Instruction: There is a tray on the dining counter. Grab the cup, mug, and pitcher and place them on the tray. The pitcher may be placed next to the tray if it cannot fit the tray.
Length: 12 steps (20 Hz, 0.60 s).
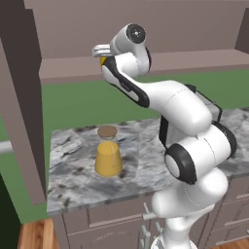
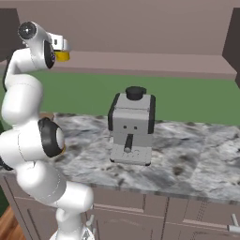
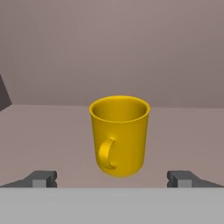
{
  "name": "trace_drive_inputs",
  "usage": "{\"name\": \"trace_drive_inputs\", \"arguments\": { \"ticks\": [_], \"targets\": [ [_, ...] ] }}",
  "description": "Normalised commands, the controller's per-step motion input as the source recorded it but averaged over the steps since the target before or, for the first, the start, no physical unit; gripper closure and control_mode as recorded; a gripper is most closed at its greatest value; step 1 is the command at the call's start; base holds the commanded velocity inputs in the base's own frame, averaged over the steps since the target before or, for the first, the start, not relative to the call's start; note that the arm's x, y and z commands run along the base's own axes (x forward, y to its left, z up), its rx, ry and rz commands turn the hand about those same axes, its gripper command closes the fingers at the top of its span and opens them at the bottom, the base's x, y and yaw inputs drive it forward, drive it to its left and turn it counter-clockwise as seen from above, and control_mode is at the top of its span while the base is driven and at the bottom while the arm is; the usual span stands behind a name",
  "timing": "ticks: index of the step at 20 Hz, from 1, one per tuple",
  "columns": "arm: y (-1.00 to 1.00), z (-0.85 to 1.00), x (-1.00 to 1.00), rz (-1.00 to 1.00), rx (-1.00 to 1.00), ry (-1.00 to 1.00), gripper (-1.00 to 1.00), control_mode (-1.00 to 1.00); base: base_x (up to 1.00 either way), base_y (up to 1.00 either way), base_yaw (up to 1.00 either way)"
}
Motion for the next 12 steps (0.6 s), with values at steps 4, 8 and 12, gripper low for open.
{"name": "trace_drive_inputs", "arguments": {
  "ticks": [4, 8, 12],
  "targets": [
    [0.06, -0.04, 0.16, 0.00, 0.00, 0.00, -1.00, -1.00, 0.00, 0.00, 0.00],
    [0.09, -0.07, 0.20, 0.00, 0.00, 0.00, -1.00, -1.00, 0.00, 0.00, 0.00],
    [0.06, -0.04, 0.19, 0.00, 0.00, 0.00, -1.00, -1.00, 0.00, 0.00, 0.00]
  ]
}}
